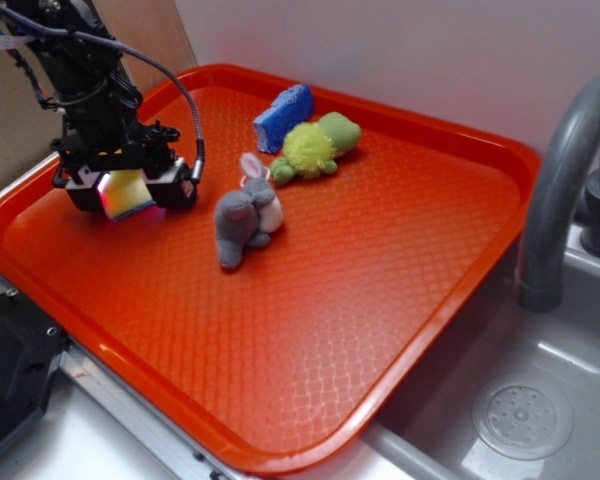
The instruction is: Grab the green sponge.
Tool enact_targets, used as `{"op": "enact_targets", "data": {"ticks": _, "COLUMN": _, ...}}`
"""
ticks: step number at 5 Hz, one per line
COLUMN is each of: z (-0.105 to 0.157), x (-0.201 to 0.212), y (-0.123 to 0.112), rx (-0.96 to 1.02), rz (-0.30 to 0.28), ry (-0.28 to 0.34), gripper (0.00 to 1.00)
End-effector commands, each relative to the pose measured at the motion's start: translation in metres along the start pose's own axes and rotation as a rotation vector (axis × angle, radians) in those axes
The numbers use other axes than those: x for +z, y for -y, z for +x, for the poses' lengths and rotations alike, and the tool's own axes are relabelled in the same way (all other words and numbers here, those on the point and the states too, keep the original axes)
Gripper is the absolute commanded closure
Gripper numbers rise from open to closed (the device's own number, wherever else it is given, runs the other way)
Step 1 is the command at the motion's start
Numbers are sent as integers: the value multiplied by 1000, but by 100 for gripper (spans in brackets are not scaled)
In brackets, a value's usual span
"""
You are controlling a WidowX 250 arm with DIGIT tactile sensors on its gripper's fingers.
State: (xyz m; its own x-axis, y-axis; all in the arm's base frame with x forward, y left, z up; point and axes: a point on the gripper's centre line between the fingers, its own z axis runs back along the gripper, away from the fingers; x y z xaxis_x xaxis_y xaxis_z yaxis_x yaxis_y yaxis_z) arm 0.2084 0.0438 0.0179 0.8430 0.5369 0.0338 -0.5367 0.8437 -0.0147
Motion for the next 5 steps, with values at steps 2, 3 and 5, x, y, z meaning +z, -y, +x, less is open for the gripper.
{"op": "enact_targets", "data": {"ticks": 2, "z": -5, "x": 7, "y": -2, "rx": -111, "rz": -4, "ry": -9, "gripper": 100}}
{"op": "enact_targets", "data": {"ticks": 3, "z": -2, "x": 39, "y": -1, "rx": -334, "rz": -70, "ry": -59, "gripper": 100}}
{"op": "enact_targets", "data": {"ticks": 5, "z": -9, "x": 111, "y": 25, "rx": -548, "rz": -101, "ry": -20, "gripper": 100}}
